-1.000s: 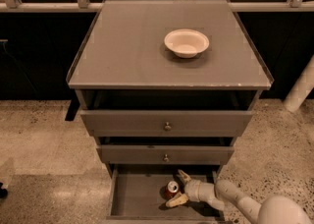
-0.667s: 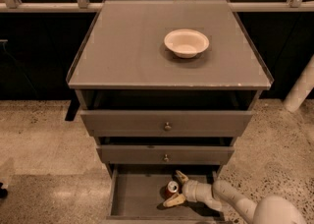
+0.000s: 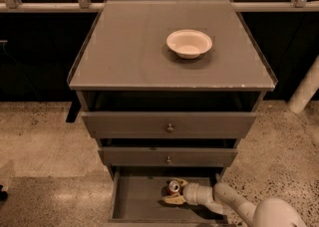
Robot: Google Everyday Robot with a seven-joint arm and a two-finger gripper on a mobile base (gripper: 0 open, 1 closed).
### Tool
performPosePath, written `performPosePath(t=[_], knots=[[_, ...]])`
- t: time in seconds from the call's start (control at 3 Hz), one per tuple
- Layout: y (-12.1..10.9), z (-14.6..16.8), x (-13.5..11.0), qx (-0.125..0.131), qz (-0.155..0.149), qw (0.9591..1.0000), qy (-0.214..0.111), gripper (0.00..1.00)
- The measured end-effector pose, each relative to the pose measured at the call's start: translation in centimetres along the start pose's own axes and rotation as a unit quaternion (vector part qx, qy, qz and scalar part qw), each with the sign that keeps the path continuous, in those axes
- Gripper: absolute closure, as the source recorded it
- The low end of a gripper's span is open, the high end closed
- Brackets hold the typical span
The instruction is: Pick coke can from bottom drawer and place on counter
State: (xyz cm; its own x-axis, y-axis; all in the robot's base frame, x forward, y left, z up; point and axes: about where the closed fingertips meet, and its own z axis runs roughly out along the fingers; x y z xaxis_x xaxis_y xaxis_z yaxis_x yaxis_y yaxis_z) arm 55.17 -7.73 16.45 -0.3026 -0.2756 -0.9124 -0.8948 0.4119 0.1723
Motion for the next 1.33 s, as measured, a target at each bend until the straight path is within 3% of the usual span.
performPosePath(t=[0.67,1.0,1.33], knots=[[0.0,0.0,0.0,0.0,0.0,1.0,0.0,0.88],[1.1,-1.6,-0.9,-0.017,0.022,0.9996,-0.01,1.0],[2.0,-5.6,-3.5,-0.008,0.048,0.9986,-0.017,1.0]])
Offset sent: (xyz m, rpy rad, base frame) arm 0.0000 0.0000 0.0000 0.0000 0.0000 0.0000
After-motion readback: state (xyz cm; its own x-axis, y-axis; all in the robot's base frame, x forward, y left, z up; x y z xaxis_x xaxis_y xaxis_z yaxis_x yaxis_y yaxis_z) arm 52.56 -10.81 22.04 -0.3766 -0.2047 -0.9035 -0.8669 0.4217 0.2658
